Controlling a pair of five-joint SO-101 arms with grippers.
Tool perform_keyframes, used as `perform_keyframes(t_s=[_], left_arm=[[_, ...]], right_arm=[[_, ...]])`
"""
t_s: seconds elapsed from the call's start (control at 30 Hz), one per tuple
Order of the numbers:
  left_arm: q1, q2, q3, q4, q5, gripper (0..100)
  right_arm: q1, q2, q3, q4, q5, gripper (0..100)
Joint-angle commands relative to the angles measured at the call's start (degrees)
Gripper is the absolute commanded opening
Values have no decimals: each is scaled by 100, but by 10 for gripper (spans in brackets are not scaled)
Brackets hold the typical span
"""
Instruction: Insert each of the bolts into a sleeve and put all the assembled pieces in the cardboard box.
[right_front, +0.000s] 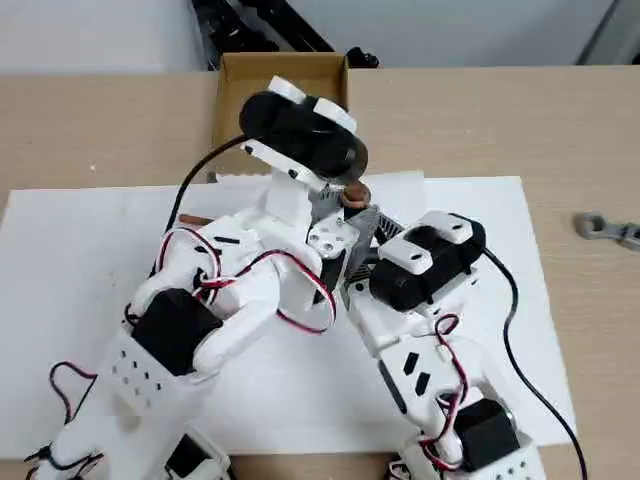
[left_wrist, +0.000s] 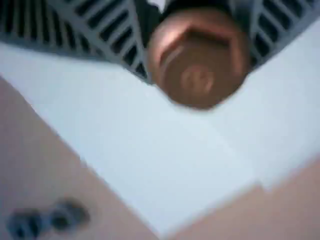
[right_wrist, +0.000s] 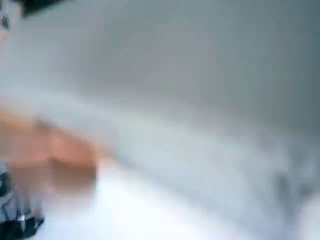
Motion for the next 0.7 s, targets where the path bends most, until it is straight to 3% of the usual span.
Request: perform_keyframes(t_s=[0.0,0.67], left_arm=[[0,-70,-233,229,-18,99],[-237,-79,-875,976,-44,94]], right_arm=[[48,13,-88,-171,18,2],[110,637,-809,-171,-325,2]])
